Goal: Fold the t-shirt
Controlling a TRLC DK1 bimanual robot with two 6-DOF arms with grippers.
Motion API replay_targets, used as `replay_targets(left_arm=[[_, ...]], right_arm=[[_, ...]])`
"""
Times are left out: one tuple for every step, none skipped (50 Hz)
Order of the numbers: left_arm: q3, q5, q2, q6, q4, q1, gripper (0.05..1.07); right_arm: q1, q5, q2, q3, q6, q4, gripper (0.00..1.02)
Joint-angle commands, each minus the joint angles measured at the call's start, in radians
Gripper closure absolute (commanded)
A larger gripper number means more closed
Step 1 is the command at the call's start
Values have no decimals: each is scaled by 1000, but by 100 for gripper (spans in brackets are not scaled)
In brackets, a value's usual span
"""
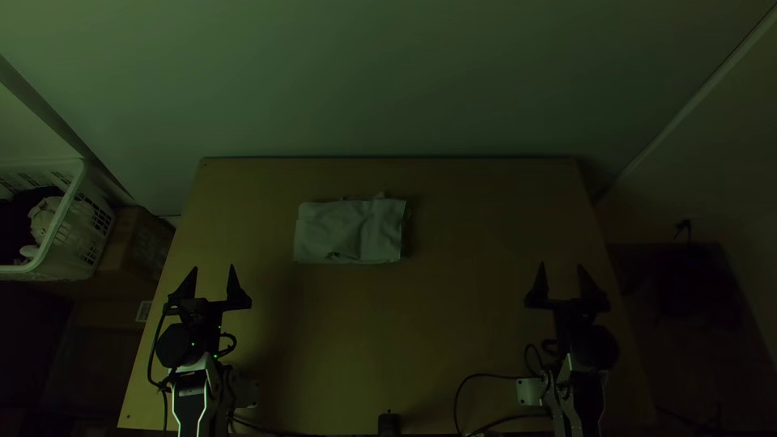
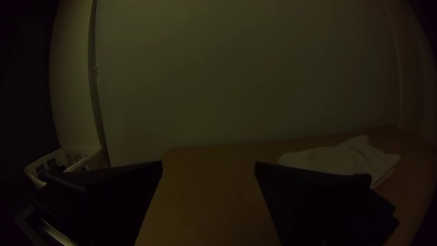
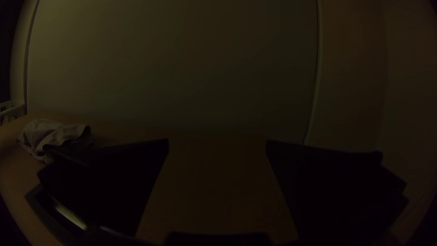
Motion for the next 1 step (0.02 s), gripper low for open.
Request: replay_targets(left_arm=[[-40, 6, -6, 12, -7, 5, 10]], right_arm=[[0, 10, -1, -18, 3, 6, 4]])
